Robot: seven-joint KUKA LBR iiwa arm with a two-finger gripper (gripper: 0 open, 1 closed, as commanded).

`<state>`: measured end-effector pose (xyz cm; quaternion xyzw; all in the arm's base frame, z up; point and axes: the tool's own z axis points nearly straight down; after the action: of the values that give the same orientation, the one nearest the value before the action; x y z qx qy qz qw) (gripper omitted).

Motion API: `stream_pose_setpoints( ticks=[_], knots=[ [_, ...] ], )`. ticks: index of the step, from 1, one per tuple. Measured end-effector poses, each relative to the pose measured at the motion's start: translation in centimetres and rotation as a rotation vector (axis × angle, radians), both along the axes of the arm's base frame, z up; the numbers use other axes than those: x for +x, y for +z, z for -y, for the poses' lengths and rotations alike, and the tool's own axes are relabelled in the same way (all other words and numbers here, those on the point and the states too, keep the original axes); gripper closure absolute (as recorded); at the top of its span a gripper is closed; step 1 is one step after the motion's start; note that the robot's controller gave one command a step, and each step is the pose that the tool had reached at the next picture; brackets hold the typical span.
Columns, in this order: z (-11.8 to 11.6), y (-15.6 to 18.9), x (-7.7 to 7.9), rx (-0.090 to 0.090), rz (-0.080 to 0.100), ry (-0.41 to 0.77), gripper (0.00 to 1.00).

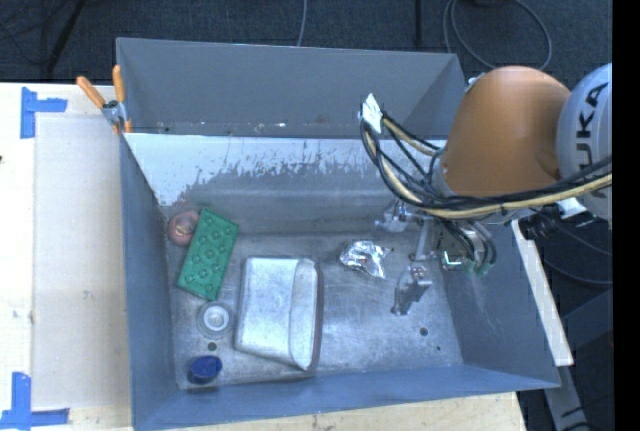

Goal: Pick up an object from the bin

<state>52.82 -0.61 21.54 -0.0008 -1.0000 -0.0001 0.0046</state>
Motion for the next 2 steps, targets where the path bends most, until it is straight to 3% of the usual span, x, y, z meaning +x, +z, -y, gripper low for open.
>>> stream_pose_setpoints(
  ticks=[1, 2],
  knots=[
    [2.2, -14.5, 6.2, 0.0, 0.013, -0.015, 0.0],
    [3.9, -11.5, 7.3, -0.001, 0.012, 0.092, 0.0]
  ],
)
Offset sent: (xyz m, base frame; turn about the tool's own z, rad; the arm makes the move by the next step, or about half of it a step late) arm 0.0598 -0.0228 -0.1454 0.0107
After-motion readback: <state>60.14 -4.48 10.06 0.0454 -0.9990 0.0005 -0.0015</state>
